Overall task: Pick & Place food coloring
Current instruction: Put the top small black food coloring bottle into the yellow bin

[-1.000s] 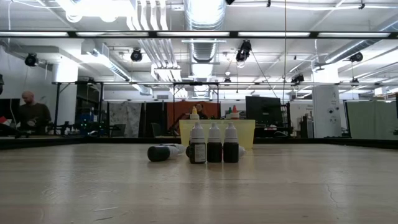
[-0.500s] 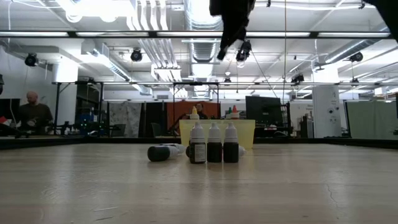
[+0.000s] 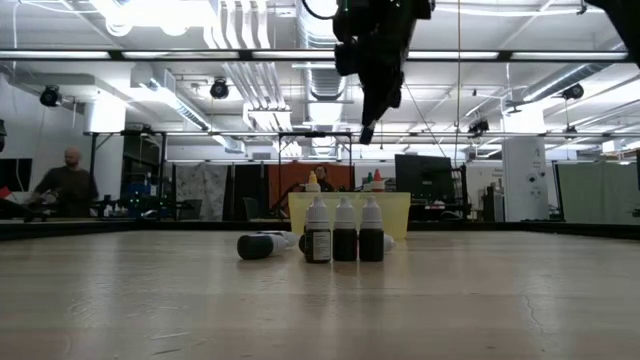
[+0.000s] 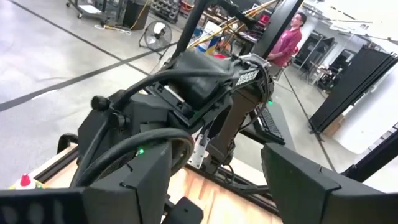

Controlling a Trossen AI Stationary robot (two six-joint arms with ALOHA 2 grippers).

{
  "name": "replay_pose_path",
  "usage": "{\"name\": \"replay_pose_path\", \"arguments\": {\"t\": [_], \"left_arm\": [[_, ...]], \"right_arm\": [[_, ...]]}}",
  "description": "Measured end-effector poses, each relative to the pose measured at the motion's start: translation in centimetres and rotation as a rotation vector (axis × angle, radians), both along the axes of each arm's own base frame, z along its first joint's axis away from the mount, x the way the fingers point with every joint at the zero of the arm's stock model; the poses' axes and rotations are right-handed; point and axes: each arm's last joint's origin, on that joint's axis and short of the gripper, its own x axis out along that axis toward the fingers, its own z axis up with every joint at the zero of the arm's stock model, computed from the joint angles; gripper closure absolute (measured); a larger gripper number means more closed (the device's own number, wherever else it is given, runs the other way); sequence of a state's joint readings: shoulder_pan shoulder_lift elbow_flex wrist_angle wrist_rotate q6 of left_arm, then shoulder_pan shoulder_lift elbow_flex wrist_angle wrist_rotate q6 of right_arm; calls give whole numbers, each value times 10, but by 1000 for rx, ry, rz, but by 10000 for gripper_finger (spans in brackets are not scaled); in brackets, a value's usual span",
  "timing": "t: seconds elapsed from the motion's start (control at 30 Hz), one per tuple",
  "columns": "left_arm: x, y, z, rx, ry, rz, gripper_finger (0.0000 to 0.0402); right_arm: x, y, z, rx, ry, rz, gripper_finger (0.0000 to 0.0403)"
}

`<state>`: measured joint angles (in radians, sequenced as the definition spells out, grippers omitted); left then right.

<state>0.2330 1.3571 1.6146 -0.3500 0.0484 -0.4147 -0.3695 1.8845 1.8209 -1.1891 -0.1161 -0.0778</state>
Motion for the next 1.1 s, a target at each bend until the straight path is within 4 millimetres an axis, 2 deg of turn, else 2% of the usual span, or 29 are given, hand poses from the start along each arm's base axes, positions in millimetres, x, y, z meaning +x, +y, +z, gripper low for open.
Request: {"name": "replay_pose_path", "arguments": {"t": [0.2,0.33,0.5,0.67,0.87,1.1], "left_arm": [[0,0,1,4,-8,3,181],[0,0,1,4,-8,3,181],[0,0,1,4,-7,3,181],[0,0,1,4,-5,6,181],[0,0,1,5,-5,7,181],[0,0,1,5,-5,8,181]], "right_arm": [[-13,-4,-31,28,71,-41,353],[-13,-6,-50,36,91,-52,353],[-14,-11,-65,41,75,-93,353],[-21,-18,-76,56,103,-133,353],[-24,-17,-85,59,116,-112,353],[-23,-17,-86,52,114,-90,353]]}}
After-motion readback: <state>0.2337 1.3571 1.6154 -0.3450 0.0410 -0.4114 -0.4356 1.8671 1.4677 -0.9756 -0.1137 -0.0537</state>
